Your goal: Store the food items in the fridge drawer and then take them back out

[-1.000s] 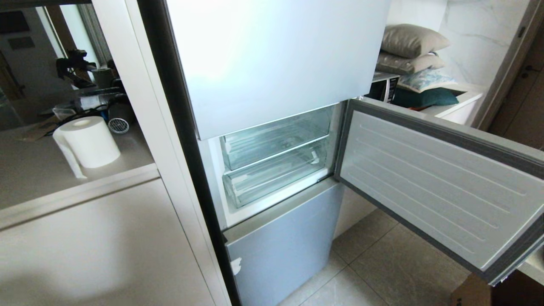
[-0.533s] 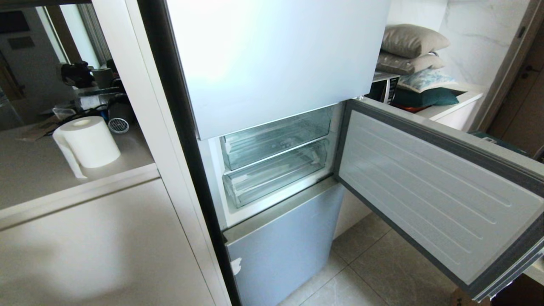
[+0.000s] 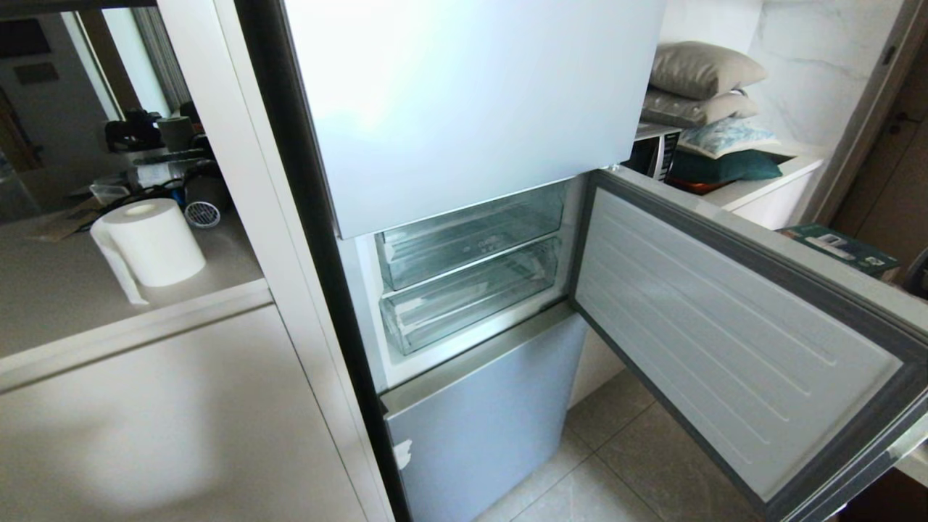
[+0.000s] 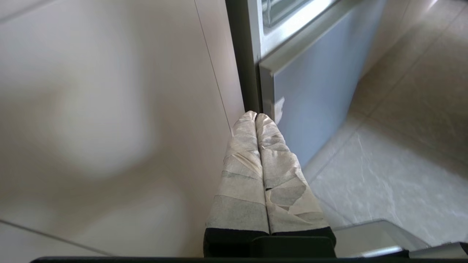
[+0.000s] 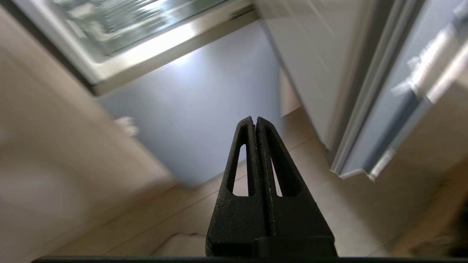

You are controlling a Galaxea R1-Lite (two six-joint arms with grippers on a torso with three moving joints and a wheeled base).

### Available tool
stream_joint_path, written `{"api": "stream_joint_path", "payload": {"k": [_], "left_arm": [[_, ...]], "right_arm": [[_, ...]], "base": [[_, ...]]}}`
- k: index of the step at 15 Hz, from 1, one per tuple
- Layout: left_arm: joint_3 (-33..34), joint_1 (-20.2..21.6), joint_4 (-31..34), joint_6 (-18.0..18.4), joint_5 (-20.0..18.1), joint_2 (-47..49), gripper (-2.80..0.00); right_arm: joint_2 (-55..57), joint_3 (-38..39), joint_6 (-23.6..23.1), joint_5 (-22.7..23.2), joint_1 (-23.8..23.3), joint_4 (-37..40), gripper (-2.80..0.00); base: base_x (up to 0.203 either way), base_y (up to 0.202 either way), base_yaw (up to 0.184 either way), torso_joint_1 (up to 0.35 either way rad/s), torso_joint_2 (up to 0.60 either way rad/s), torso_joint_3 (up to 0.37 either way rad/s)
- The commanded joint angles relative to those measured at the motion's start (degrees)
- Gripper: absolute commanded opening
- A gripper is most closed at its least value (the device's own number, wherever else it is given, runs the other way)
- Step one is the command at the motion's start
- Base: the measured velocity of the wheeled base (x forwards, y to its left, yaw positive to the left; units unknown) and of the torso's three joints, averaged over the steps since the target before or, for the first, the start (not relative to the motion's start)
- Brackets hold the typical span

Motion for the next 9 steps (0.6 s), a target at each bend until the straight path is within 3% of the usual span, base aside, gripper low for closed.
{"api": "stream_joint_path", "payload": {"k": [1, 6, 9], "left_arm": [[0.03, -0.01, 0.3, 0.05, 0.12, -2.41, -2.8], [0.04, -0.01, 0.2, 0.13, 0.08, -2.36, -2.8], [0.78, -0.01, -1.38, 1.1, 0.17, -2.45, -2.8]], "right_arm": [[16.58, -3.74, 1.89, 1.81, 0.35, -5.57, -2.8], [30.94, -6.4, 3.09, 2.56, -0.03, -19.28, -2.8], [36.49, -7.18, 3.33, -2.5, -0.92, -24.32, -2.8]], "base": [[0.0, 0.0, 0.0, 0.0, 0.0, 0.0], [0.0, 0.0, 0.0, 0.0, 0.0, 0.0], [0.0, 0.0, 0.0, 0.0, 0.0, 0.0]]}}
